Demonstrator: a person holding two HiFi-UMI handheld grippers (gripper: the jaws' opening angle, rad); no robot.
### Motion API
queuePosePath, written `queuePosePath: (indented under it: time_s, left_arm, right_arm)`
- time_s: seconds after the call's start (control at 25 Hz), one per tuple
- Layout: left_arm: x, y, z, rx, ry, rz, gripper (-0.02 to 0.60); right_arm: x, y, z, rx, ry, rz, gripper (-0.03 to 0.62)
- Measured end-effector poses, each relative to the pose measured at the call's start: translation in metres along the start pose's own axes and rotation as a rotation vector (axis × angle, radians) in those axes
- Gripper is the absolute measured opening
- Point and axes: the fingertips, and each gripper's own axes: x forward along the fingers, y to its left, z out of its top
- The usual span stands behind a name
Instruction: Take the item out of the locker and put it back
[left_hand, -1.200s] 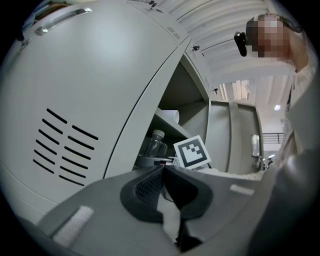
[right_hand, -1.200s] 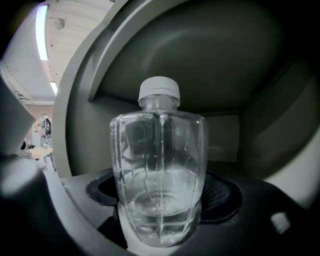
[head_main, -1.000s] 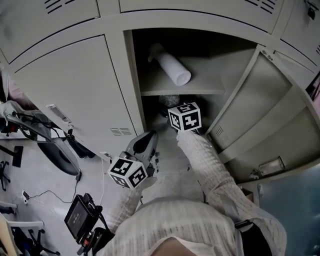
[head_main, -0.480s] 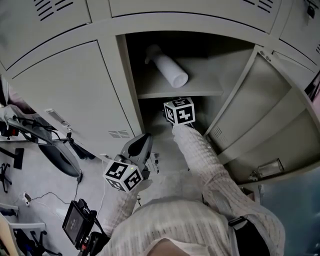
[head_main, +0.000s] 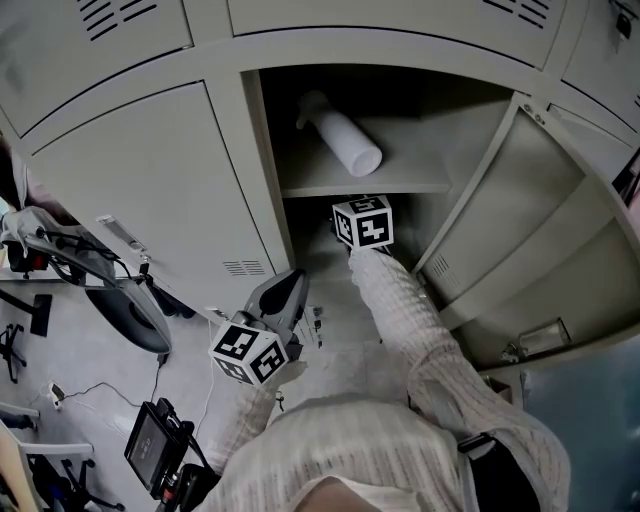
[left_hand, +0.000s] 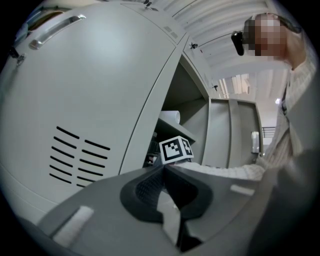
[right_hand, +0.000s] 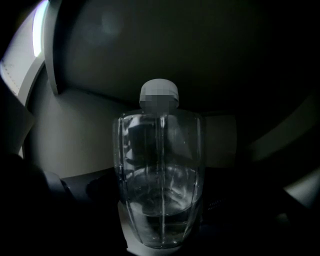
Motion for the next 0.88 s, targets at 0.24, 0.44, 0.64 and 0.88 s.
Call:
queuePosePath:
  time_s: [0.24, 0.44, 0.64, 0.88]
  left_arm:
    - [-0.002, 0.0, 0.004, 0.0, -0.005, 0.001, 0.008]
    - [0.001, -0.01, 0.009, 0.002, -0.013, -0.027, 0.008]
    - [0.002, -0.022, 0.007, 0.016, -0.011, -0.065, 0.008]
    - [-0.002, -0.04, 0.003, 0.023, -0.009, -0.109, 0.008]
  right_arm:
    - [-0.02, -0.001, 0.012, 0.01, -0.061, -0.009, 0.448]
    - [-0.045, 0.007, 0.011, 0.022, -0.073, 0.018, 0.448]
    - [-0.082, 0.022, 0.006, 0.016, -0.09, 0.036, 0.448]
    - [-0.139, 0.05, 0.017, 0.01, -0.158, 0.081, 0.437]
